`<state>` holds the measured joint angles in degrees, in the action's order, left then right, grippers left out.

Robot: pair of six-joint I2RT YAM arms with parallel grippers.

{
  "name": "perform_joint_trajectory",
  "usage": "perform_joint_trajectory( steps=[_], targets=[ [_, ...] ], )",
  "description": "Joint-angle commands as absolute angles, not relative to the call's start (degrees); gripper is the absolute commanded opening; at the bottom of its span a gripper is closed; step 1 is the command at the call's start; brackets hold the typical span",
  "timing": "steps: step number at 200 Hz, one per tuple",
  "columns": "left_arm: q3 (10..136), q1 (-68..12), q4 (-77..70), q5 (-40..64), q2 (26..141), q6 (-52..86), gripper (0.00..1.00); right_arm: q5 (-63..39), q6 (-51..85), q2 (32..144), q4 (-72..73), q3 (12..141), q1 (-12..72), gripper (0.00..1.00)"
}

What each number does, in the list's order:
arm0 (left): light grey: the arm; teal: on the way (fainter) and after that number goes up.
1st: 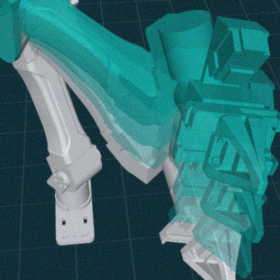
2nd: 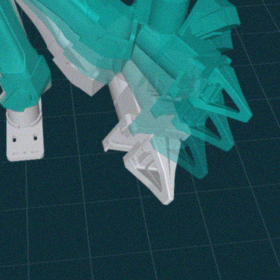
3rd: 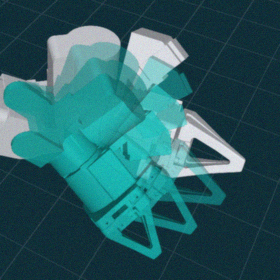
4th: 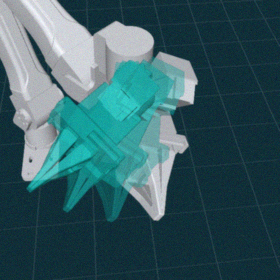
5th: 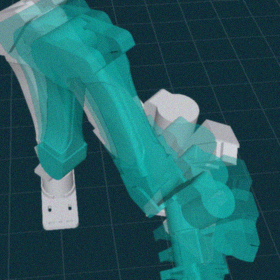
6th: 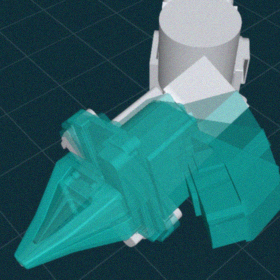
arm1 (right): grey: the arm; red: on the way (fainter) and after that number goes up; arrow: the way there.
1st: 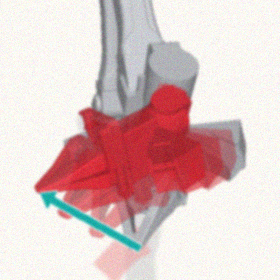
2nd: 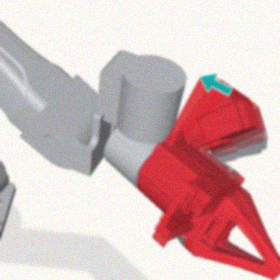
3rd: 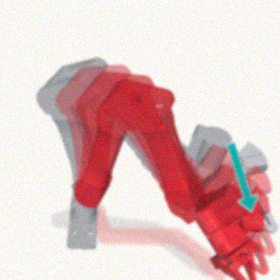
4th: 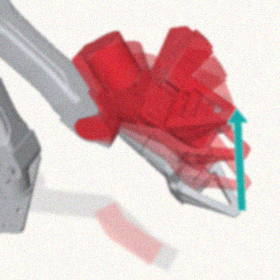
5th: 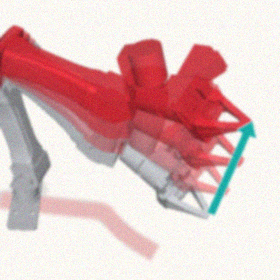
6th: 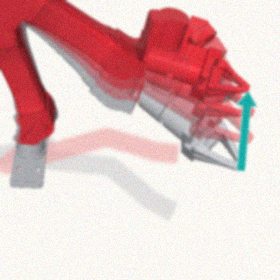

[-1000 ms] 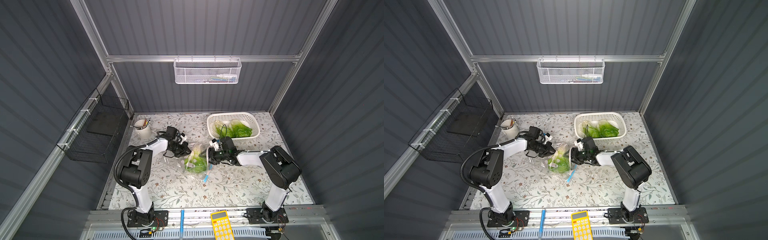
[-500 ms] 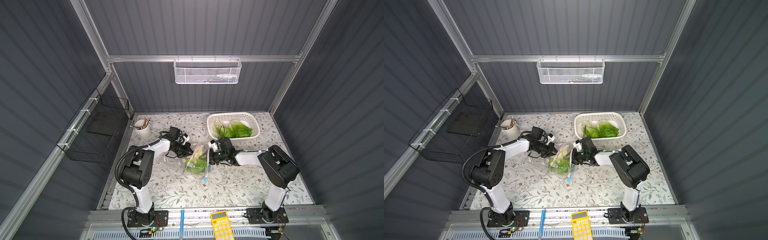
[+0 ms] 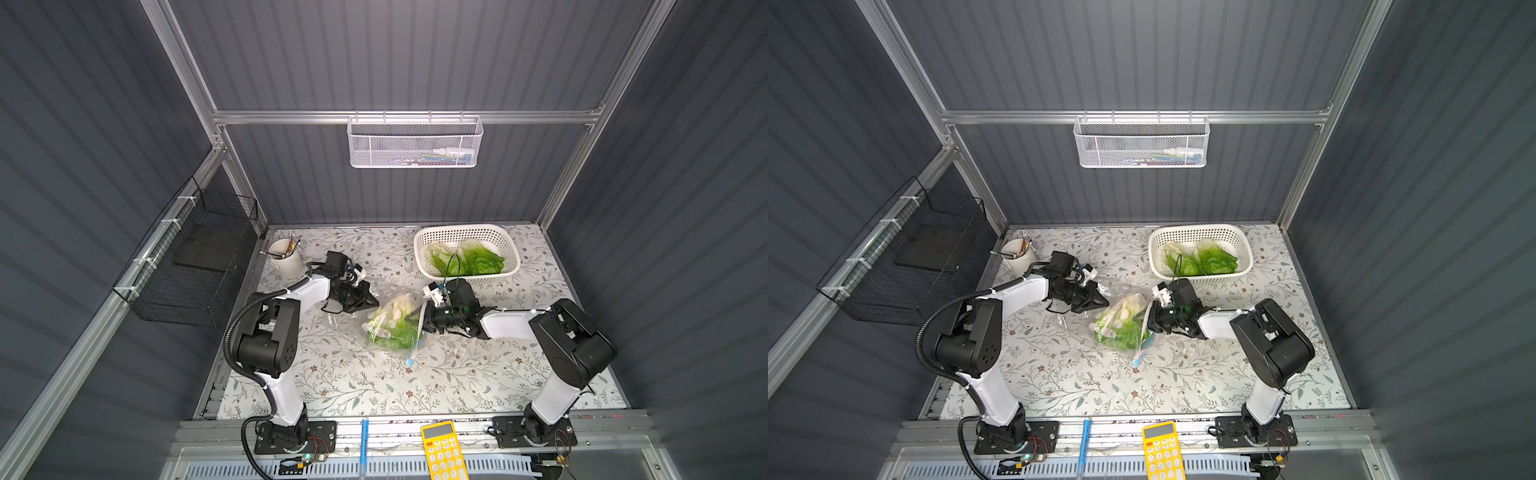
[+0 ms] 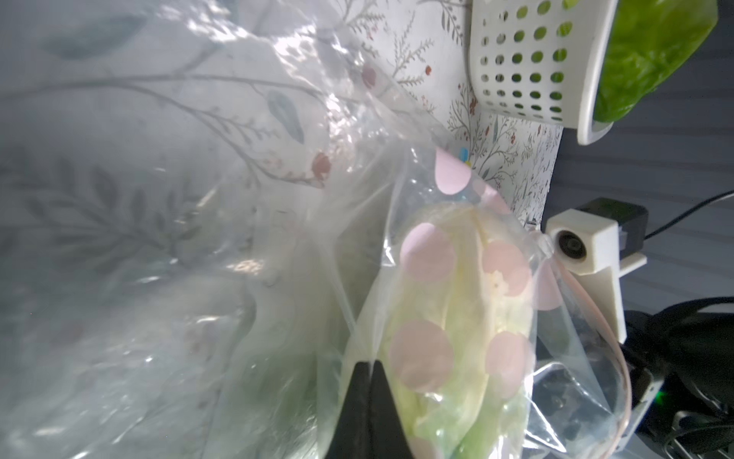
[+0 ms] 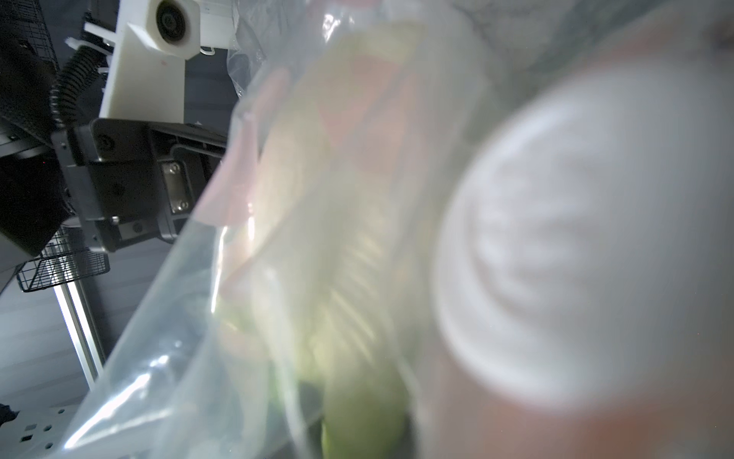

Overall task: Open the zip-top bag and take out the chinese cabbages
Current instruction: Pick up the Chinese cabbage from the zipper food storage bag.

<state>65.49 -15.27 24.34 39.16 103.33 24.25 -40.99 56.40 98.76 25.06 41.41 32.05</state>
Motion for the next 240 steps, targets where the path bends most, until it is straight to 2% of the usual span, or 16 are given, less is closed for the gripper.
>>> perform_joint_trajectory(
  steps=[1, 240],
  targets=[
    [64.8, -14.8, 25.9, 35.9, 100.8, 24.3, 0.00, -43.1, 56.6, 97.2, 28.6, 40.3, 31.6, 0.00],
    [60.0, -6.0, 24.2, 21.4, 93.7, 30.9, 0.00, -42.3, 55.0, 83.6, 24.4, 31.5, 27.8, 0.00]
  ],
)
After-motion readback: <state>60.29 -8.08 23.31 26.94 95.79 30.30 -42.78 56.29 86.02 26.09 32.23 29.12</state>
